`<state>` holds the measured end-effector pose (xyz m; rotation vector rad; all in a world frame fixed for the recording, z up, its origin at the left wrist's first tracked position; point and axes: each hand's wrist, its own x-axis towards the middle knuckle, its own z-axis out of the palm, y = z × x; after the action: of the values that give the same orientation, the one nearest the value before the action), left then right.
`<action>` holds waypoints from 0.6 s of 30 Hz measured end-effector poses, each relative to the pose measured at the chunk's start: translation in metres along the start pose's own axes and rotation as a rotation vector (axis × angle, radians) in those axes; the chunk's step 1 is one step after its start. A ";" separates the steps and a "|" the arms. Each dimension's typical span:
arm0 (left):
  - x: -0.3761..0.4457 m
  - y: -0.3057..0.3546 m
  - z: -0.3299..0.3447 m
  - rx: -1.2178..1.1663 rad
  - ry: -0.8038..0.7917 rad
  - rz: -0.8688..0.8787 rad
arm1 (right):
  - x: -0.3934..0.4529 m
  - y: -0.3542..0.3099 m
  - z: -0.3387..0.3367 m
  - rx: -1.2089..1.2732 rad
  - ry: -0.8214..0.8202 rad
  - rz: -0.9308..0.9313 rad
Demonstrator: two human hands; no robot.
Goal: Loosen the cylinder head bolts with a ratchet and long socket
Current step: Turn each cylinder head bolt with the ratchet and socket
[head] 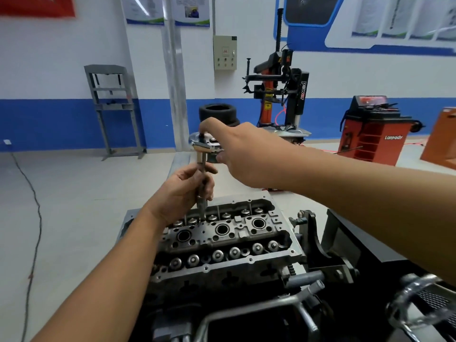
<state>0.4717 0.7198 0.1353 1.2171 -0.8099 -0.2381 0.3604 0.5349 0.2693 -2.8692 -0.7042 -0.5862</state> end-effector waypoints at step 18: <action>-0.003 -0.008 -0.024 -0.081 0.005 0.092 | 0.033 0.013 -0.011 0.012 0.272 -0.123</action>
<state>0.4878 0.7362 0.1238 1.1011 -0.8423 -0.1914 0.3897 0.5346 0.2922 -2.6740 -0.8368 -0.9615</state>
